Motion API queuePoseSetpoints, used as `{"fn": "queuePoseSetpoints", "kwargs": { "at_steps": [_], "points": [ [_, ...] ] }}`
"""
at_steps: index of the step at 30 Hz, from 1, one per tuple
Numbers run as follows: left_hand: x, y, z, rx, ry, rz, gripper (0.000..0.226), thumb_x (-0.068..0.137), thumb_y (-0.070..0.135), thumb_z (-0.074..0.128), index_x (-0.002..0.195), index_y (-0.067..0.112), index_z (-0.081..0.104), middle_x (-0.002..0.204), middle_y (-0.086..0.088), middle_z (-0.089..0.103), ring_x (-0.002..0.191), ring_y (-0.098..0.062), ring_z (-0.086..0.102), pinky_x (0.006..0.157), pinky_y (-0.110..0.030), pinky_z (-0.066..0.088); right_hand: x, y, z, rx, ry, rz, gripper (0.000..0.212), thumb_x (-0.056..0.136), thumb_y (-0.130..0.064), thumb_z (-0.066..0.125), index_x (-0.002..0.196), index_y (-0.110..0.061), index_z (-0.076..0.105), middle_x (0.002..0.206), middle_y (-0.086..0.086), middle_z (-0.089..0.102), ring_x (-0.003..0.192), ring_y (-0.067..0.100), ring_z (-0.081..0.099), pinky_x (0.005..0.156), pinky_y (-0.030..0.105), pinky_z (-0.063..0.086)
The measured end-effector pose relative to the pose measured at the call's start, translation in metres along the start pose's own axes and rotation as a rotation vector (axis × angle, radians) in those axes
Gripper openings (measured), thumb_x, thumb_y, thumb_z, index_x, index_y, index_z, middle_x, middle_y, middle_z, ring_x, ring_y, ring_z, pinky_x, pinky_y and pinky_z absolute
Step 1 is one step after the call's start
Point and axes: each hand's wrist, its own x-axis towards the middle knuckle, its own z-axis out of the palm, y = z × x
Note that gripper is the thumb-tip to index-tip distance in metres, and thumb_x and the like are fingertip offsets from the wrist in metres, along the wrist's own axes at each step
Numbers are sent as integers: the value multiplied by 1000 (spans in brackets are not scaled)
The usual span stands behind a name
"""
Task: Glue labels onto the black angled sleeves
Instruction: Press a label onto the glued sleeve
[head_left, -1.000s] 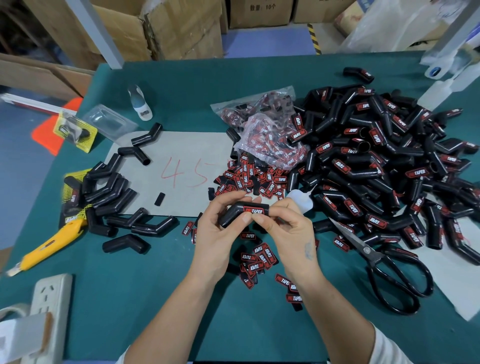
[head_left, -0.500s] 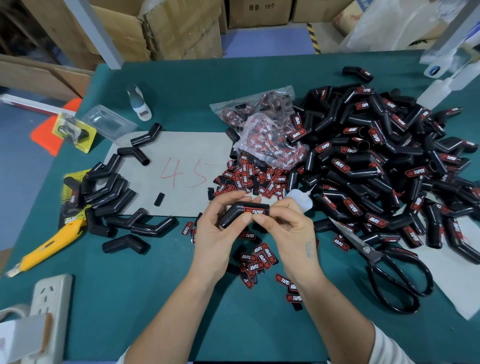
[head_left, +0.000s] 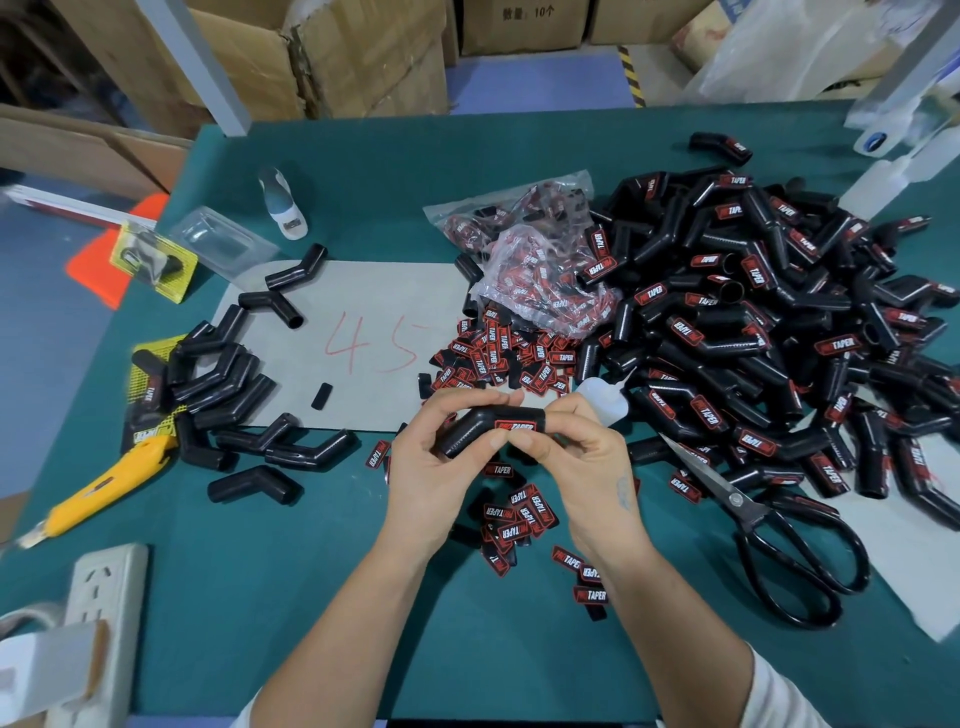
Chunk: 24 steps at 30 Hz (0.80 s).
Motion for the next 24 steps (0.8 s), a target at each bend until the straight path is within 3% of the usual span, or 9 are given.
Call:
{"fn": "queuePoseSetpoints", "kwargs": {
  "at_steps": [3,6,8,11,12,16,24],
  "points": [
    [1,1,1,-4,-8,-7,27,90,12,78,115,20,75,120,-11,74,118,-31,70,100,-34,54,0,-2,0,23,-35,-24,7,77,-21,89,82,-20,84,86,-5,58,85,10,59,81,23,53],
    [4,4,-2,10,-42,-43,28,90,15,77,117,21,74,123,-10,73,119,-29,69,101,-34,53,1,-2,1,10,-38,-41,9,78,-15,83,84,-20,84,87,-2,58,86,12,60,84,28,53],
    [6,7,-5,-2,-77,-100,28,91,20,74,119,24,75,122,-6,73,115,-24,70,96,-37,57,2,-2,2,-6,-14,-43,7,77,-13,82,84,-11,83,87,2,57,87,15,59,85,35,52],
    [8,12,-6,-31,-103,-162,28,91,20,74,116,32,77,109,-1,77,91,-15,74,77,-26,60,3,1,4,-30,24,-51,32,76,-10,81,88,18,71,91,25,51,88,26,56,86,51,51],
    [8,12,-6,-22,-101,-159,29,92,15,75,115,32,78,106,0,77,87,-14,74,75,-25,60,3,1,3,-37,19,-49,33,77,-10,80,88,19,70,93,29,50,89,28,55,87,55,52],
    [8,10,-8,-20,-88,-156,34,93,5,72,114,32,79,111,0,78,96,-15,75,80,-25,61,2,-5,4,-25,-21,-15,12,77,-13,80,89,-9,81,91,12,55,88,19,59,89,43,53],
    [7,10,-10,6,-83,-143,33,90,8,76,113,32,80,112,-3,79,102,-19,76,88,-32,62,3,-4,3,71,-48,-12,14,76,-8,81,87,-16,84,87,-2,61,87,10,65,85,24,55]
  ]
}}
